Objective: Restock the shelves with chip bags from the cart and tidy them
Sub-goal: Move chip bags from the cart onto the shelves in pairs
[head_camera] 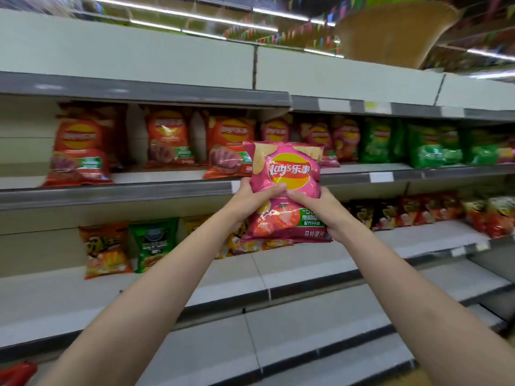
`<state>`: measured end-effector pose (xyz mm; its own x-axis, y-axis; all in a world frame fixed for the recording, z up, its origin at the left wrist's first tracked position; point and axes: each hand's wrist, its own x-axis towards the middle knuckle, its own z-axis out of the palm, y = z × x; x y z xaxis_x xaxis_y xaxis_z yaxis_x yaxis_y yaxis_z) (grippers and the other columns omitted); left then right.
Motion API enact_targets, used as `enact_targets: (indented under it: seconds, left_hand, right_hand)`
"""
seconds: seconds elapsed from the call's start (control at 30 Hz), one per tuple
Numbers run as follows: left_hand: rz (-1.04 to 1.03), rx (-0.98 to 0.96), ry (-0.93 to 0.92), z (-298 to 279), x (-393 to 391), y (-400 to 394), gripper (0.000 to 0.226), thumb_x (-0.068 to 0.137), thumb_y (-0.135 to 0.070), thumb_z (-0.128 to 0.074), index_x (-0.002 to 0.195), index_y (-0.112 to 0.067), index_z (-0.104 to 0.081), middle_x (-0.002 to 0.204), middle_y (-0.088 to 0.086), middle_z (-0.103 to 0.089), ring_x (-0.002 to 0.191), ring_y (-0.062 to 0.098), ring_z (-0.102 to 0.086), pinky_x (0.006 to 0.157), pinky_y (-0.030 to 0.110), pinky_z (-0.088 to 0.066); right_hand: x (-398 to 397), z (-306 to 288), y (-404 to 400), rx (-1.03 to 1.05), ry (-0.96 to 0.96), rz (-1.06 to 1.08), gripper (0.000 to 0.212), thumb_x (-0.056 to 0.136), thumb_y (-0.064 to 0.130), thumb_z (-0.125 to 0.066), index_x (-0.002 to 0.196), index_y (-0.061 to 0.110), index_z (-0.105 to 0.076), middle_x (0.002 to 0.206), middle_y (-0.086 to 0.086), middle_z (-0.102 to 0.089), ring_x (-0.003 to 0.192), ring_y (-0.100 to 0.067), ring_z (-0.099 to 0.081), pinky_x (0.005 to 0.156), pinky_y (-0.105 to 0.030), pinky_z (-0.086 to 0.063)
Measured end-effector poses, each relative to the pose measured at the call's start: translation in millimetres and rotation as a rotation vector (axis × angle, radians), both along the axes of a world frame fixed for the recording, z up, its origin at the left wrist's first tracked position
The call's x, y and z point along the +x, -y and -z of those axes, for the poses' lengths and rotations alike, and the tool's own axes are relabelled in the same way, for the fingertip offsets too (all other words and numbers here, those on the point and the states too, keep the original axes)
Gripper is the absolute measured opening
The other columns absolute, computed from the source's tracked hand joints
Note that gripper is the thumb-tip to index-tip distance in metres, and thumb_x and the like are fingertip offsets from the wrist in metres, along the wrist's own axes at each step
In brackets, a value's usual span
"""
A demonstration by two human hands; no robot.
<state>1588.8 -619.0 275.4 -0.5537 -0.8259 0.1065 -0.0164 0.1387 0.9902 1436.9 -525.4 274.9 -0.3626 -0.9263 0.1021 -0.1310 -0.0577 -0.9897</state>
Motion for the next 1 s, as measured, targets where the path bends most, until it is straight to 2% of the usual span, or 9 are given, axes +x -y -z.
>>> enact_targets:
  seconds: [0.17,0.27,0.3,0.37,0.43,0.67,0.73,0.8,1.0]
  left_hand:
    - [0.074,0.066,0.004,19.4,-57.8,-26.0,0.08,0.073,-0.044,-0.078,0.131,-0.021,-0.028,0.124,0.004,-0.057,0.102,0.022,-0.066,0.09,0.044,-0.055]
    - [0.124,0.095,0.032,25.3,-91.7,-32.6,0.079,0.078,-0.041,-0.075,0.136,-0.019,-0.026,0.124,0.005,-0.058,0.098,0.022,-0.067,0.086,0.042,-0.056]
    - [0.139,0.097,0.042,25.7,-102.1,-34.8,0.079,0.08,-0.04,-0.074,0.137,-0.018,-0.025,0.123,0.005,-0.058,0.096,0.021,-0.067,0.082,0.039,-0.057]
    - [0.16,0.081,0.07,25.5,-122.9,-37.3,0.077,0.082,-0.041,-0.071,0.137,-0.017,-0.024,0.118,0.003,-0.058,0.092,0.018,-0.066,0.074,0.032,-0.057]
    - [0.179,0.07,0.079,24.7,-145.1,-38.1,0.074,0.083,-0.041,-0.07,0.137,-0.017,-0.025,0.117,0.003,-0.058,0.091,0.018,-0.066,0.07,0.03,-0.056]
    - [0.229,0.045,0.069,16.6,-231.6,-15.6,0.067,0.082,-0.042,-0.072,0.129,-0.018,-0.03,0.114,0.003,-0.061,0.09,0.018,-0.068,0.073,0.033,-0.058]
    - [0.243,0.029,0.057,10.6,-256.8,-4.0,0.061,0.078,-0.045,-0.075,0.12,-0.019,-0.039,0.112,0.003,-0.064,0.091,0.02,-0.069,0.078,0.037,-0.058]
    - [0.259,0.012,0.04,1.6,-282.3,7.7,0.073,0.067,-0.053,-0.081,0.121,-0.019,-0.046,0.112,0.005,-0.067,0.09,0.021,-0.071,0.081,0.04,-0.059]
    - [0.162,0.001,0.015,-22.9,-348.0,54.3,0.076,0.079,-0.046,-0.074,0.133,-0.012,-0.033,0.12,0.007,-0.061,0.096,0.022,-0.067,0.077,0.034,-0.057]
  right_hand:
    - [-49.3,19.1,-32.2,0.046,0.085,0.073,0.074,0.073,0.054,-0.073,0.131,0.019,-0.042,0.11,-0.008,-0.069,0.089,-0.025,-0.072,0.075,-0.038,-0.059]
    - [-78.7,27.2,-45.0,0.084,0.165,0.134,0.089,0.068,0.067,-0.071,0.135,0.017,-0.042,0.111,-0.01,-0.07,0.092,-0.028,-0.072,0.08,-0.043,-0.058]
    - [-88.3,27.9,-48.8,0.091,0.175,0.144,0.085,0.07,0.068,-0.068,0.134,0.017,-0.045,0.11,-0.01,-0.071,0.092,-0.029,-0.072,0.08,-0.043,-0.058]
    - [-107.0,28.8,-54.5,0.079,0.178,0.157,0.054,0.085,0.06,-0.057,0.119,0.018,-0.055,0.101,-0.009,-0.072,0.088,-0.027,-0.071,0.081,-0.041,-0.057]
    - [-129.2,29.3,-58.7,0.084,0.186,0.191,0.039,0.092,0.053,-0.05,0.109,0.019,-0.059,0.095,-0.008,-0.072,0.084,-0.025,-0.07,0.08,-0.038,-0.057]
    - [-213.1,27.5,-37.5,0.057,0.137,0.319,0.068,0.084,0.061,-0.058,0.134,0.017,-0.044,0.11,-0.01,-0.07,0.089,-0.028,-0.072,0.077,-0.041,-0.059]
    - [-237.9,24.6,-27.2,0.041,0.102,0.359,0.07,0.084,0.061,-0.059,0.135,0.016,-0.042,0.11,-0.01,-0.069,0.09,-0.028,-0.072,0.081,-0.044,-0.058]
    - [-266.2,18.7,-13.9,0.036,0.092,0.381,0.072,0.083,0.061,-0.059,0.136,0.016,-0.041,0.11,-0.011,-0.069,0.089,-0.028,-0.072,0.082,-0.046,-0.058]
    - [-334.6,-16.4,40.0,0.071,0.039,0.34,0.062,0.089,0.058,-0.054,0.133,0.016,-0.047,0.106,-0.01,-0.072,0.086,-0.027,-0.072,0.075,-0.039,-0.059]
